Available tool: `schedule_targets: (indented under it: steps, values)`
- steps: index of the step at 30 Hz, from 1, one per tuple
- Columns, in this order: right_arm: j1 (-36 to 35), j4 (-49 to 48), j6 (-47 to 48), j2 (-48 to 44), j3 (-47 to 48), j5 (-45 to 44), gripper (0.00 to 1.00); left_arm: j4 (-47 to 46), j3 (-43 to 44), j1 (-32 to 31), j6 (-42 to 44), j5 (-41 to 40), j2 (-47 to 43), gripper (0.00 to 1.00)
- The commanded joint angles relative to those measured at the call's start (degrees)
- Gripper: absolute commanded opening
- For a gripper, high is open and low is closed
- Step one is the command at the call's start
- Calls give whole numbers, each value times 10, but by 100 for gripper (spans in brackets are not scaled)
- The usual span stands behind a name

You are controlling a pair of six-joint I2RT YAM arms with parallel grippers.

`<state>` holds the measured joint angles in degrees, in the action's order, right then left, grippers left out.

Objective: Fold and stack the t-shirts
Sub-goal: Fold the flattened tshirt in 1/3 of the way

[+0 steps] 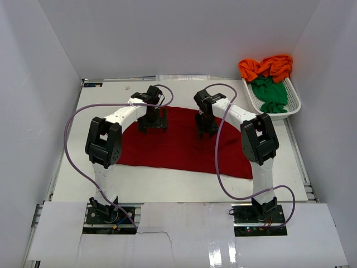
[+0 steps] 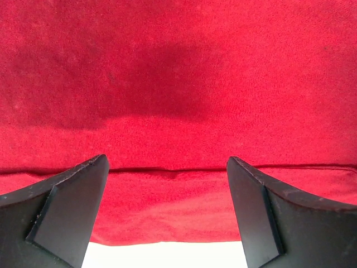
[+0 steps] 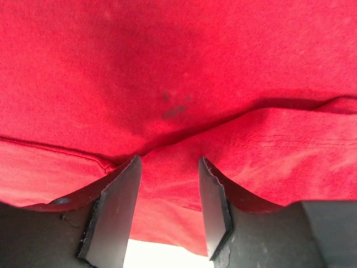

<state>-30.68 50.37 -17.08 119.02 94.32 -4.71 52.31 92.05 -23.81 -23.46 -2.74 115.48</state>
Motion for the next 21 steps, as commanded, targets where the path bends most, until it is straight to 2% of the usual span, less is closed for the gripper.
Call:
schedule_targets:
  steps: [1,4,8,11,12,14,18,21]
  values:
    - [-13,16,8,13,11,-9,52,-1,9,-3,4,-2,-16,98]
    - [-17,26,8,24,19,-19,48,0,7,-3,4,-2,-14,98]
    - [-19,38,7,31,13,-37,47,-2,2,-3,7,-6,-14,98]
    - [-20,37,1,24,0,-49,36,-3,1,-3,6,-6,-13,98]
    - [-21,35,0,20,-4,-53,27,-3,1,-3,6,-6,-13,98]
    - [-22,29,-2,9,-11,-57,25,-4,-2,-3,6,-5,-15,98]
    - [-25,15,-7,-13,-17,-82,15,-6,-8,-3,6,-3,-17,98]
    - [-25,-40,-26,-57,-74,-78,8,-9,-15,-3,6,-4,-23,98]
